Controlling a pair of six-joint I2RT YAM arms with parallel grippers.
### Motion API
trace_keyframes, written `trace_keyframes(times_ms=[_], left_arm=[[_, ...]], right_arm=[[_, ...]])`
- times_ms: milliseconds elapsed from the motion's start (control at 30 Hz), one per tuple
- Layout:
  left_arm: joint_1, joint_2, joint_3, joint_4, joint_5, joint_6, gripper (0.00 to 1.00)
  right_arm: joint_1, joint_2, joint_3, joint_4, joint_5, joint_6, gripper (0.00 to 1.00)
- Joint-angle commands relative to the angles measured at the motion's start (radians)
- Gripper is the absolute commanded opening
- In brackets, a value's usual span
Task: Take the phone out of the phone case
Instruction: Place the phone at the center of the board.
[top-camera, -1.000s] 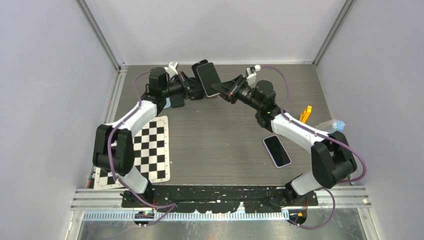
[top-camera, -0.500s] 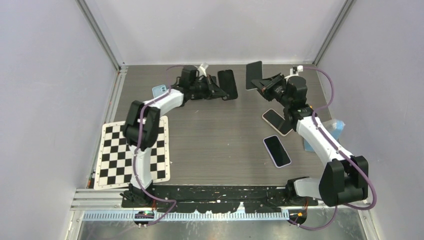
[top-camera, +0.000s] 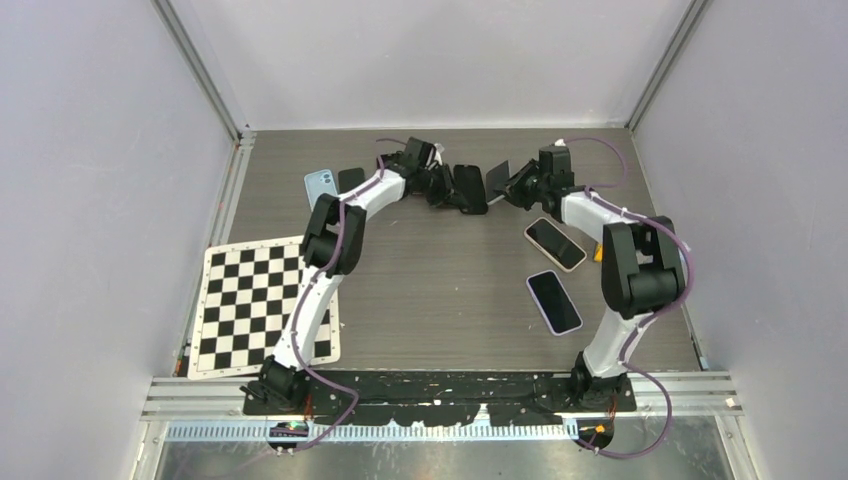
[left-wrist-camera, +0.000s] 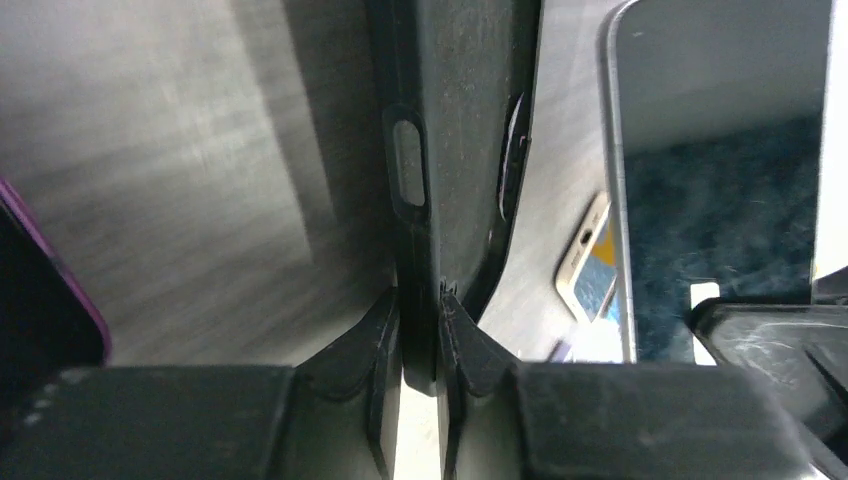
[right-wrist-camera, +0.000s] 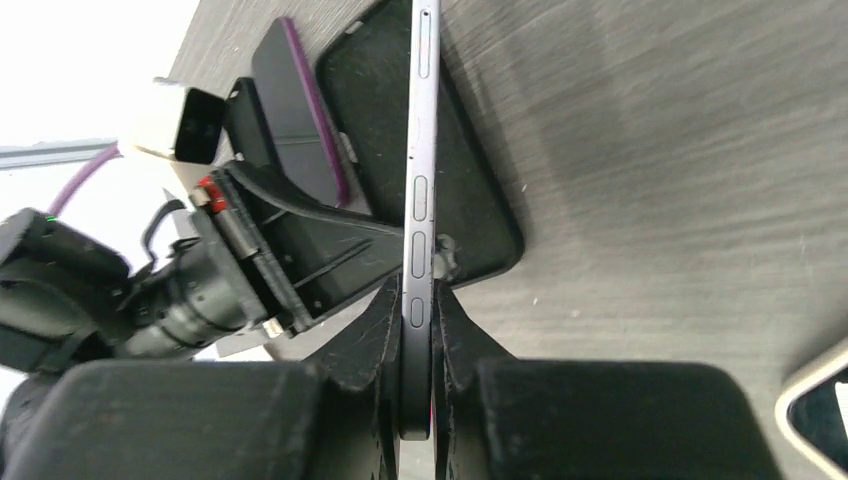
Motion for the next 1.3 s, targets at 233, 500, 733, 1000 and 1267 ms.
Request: trace_keyframes(times_ms=[233, 500, 733, 1000, 1267], left_arm=[[0.031, 0.153, 0.340, -0.316, -0.035, 0.017, 0.62], [0.035, 0.077, 0.270, -0.376, -0.106, 0.087, 0.70], [0.030, -0.020, 0.161, -0.365, -0.119, 0.109, 0.70], [0.020, -0.171, 0.021, -0.312, -0.106, 0.125, 0.71], [0.019, -0.324, -0.175, -0.241, -0.132, 0.152, 0.72]], right_arm=[[-0.065, 0.172, 0.193, 0.029, -0.078, -0.093, 0.01], [-0.077, 0.266, 0.247, -0.130, -0.125, -0.143, 0.19], [-0.063, 0.268, 0.269, -0.310, 0.022, -0.221, 0.34], [-0.039, 0.293, 0.357, -0.487, 0.110, -0.300, 0.59], [-0.031, 0.210, 0.411, -0.654, 0.186, -0.382, 0.90]])
